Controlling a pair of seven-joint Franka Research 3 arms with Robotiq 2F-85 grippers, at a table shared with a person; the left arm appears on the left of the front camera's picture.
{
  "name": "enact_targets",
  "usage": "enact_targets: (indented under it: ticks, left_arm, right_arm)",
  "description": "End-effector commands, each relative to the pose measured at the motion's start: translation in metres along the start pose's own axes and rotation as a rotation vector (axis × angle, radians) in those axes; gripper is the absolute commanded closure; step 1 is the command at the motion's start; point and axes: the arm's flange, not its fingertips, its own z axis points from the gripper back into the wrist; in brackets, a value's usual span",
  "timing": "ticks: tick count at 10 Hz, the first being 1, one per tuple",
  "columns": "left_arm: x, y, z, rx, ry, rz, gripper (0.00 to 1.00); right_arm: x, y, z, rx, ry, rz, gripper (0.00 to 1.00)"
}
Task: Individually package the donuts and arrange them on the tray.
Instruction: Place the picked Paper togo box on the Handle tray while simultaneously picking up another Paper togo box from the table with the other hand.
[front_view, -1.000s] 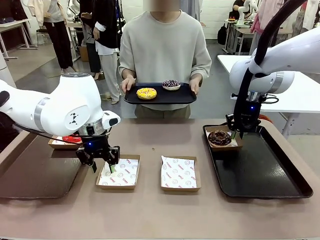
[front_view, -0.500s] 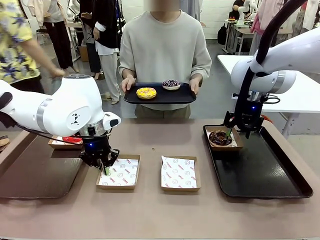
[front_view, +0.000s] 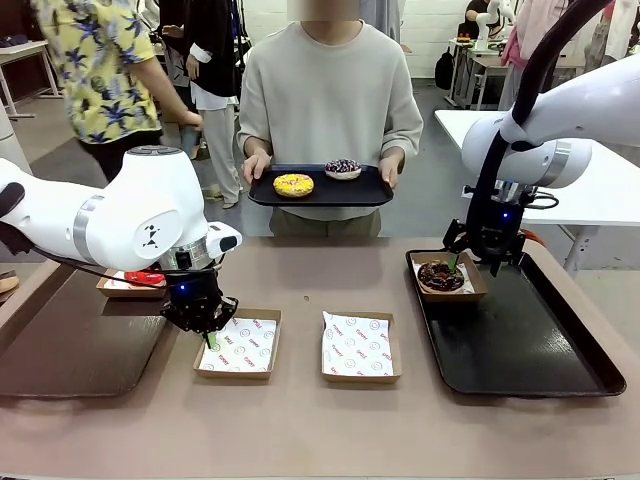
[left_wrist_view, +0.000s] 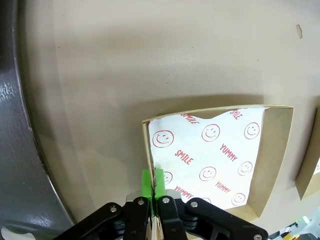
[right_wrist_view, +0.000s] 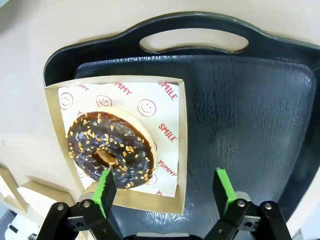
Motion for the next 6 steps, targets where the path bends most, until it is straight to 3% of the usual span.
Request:
enact_targets:
  ticks: [1, 3, 4, 6]
  left_arm:
    - [0.0, -0.002, 0.003, 0.009, 0.005, 0.034, 1.0]
    - [-0.003, -0.005, 0.018, -0.038, 0.019, 0.018, 1.0]
    - [-0.007, -0.009, 0.044, -0.062, -0.001, -0.007, 1.0]
    - [-0.01, -0.011, 0.105, -0.09, -0.039, -0.036, 1.0]
  right_arm:
    - [-0.002, -0.005, -0.003, 0.036, -0.006, 0.017, 0.0]
    - [-0.021, -0.01, 0.012, 0.13, -0.019, 0.07, 0.0]
    - [-0.046, -0.024, 0.029, 0.264, -0.039, 0.146, 0.0]
    - [-0.095, -0.079, 0.054, 0.481, -0.113, 0.218, 0.0]
